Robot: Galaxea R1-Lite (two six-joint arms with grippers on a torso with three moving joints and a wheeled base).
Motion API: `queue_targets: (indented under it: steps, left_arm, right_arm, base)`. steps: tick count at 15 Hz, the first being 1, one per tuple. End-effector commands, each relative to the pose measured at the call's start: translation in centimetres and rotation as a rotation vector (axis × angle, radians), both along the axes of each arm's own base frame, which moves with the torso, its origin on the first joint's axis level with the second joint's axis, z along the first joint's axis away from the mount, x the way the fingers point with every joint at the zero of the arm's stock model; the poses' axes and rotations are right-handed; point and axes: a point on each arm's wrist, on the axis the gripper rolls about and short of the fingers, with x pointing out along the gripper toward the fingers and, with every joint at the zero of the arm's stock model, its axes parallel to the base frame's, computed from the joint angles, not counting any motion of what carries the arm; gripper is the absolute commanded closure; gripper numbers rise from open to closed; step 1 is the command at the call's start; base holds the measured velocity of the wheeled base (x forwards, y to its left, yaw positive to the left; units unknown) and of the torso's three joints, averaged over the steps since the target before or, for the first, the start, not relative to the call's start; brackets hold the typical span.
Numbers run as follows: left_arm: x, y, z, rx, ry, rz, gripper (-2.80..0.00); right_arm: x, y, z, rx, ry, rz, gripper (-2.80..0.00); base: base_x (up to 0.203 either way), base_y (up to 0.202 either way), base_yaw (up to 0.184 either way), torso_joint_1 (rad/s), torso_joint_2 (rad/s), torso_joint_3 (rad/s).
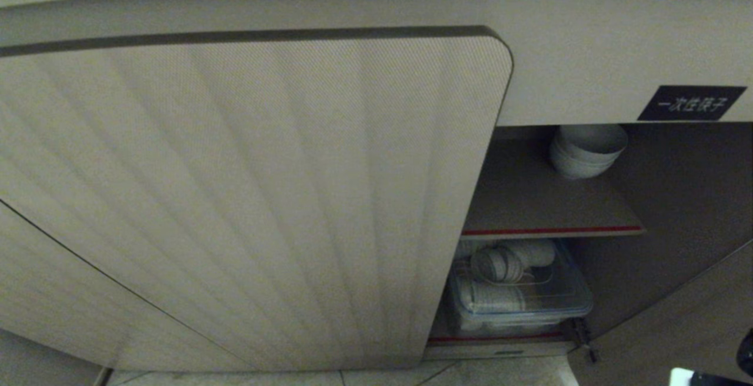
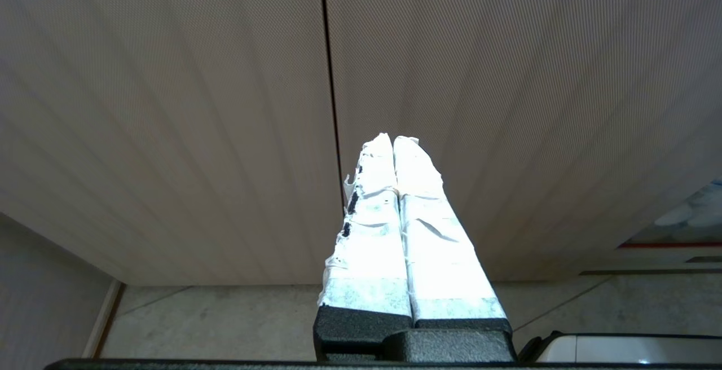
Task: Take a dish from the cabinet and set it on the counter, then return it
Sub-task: Place it on the table
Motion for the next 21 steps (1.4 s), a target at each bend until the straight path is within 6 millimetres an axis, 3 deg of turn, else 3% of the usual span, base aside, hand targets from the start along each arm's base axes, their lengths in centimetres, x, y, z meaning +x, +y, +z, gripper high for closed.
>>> queue_targets:
  steps: [1,21]
  left_arm:
    - [0.00,0.00,0.00,0.000,0.000,0.001,0.00]
    - [0.00,0.00,-0.01,0.000,0.000,-0.002,0.00]
  right_arm:
    - [-0.36,-0.29,-0.27,-0.005,0.007,0.001,0.00]
    - [-0.36,-0.25,0.02,-0.003,-0.014,0.050,0.00]
  base:
    - [0.000,0.000,0.000,0.000,0.00,0.000]
    - [0.000,0.000,0.000,0.000,0.00,0.000]
